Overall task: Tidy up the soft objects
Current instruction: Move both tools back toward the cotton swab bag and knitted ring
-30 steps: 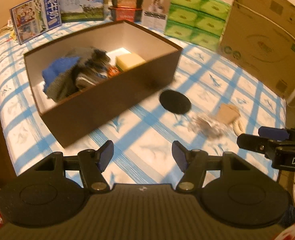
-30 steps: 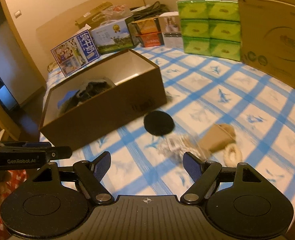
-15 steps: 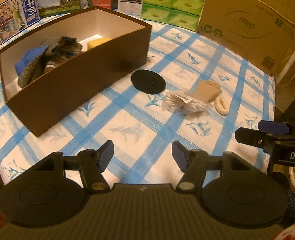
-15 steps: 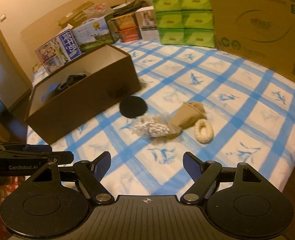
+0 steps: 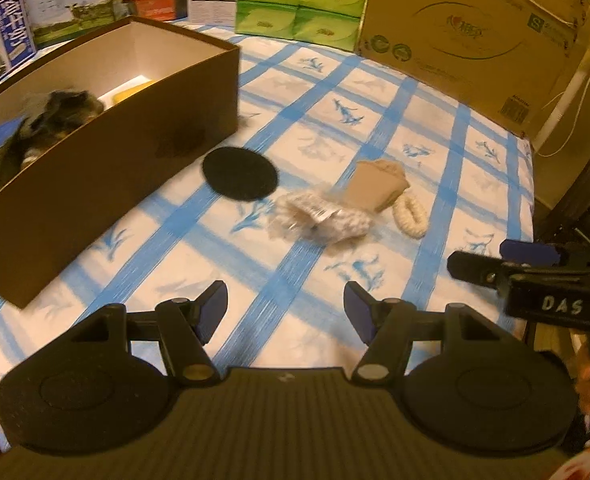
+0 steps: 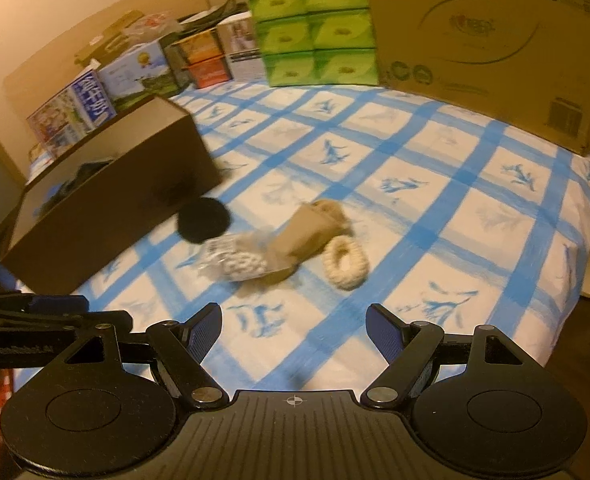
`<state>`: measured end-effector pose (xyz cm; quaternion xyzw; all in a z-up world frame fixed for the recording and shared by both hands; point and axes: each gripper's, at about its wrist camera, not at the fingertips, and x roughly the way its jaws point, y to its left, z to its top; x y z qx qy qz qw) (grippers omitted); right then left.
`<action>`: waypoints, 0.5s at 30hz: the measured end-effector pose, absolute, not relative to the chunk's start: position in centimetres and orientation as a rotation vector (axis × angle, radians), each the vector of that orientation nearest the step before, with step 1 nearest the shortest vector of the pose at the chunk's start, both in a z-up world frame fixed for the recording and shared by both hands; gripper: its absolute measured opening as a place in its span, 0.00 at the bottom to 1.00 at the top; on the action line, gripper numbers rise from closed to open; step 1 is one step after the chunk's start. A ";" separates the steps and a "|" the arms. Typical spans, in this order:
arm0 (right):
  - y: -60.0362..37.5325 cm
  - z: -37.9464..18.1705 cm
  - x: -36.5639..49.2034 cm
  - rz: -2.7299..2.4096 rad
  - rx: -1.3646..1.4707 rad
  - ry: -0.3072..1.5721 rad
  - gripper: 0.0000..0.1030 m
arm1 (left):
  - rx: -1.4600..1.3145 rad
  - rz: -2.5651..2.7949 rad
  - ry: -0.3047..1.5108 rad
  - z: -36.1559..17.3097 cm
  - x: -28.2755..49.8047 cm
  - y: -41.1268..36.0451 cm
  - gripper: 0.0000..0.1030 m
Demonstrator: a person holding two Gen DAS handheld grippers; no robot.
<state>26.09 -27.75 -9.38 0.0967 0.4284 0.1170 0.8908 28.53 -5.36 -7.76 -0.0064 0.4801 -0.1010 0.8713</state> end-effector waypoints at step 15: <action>-30.7 -13.0 30.7 0.158 0.186 0.912 0.76 | -0.047 -0.239 1.041 -11.2 35.0 -9.8 0.60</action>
